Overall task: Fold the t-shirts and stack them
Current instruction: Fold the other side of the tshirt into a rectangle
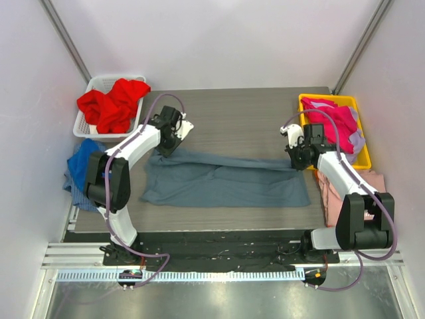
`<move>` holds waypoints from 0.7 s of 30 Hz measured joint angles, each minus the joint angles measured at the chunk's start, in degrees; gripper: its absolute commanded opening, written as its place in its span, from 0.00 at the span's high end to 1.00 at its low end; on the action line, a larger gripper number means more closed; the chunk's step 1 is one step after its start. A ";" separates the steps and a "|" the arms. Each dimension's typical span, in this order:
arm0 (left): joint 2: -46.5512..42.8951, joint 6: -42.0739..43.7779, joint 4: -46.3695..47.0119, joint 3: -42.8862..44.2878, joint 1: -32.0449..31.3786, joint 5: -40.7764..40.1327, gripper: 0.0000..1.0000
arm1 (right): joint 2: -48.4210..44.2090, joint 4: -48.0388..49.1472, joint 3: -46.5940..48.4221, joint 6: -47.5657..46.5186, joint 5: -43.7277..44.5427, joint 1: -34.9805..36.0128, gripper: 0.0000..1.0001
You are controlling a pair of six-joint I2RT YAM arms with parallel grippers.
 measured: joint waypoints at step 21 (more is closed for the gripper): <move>-6.67 -0.11 -2.43 -4.37 -2.78 -0.02 0.99 | 4.70 0.74 -2.47 -1.25 -0.02 0.00 0.95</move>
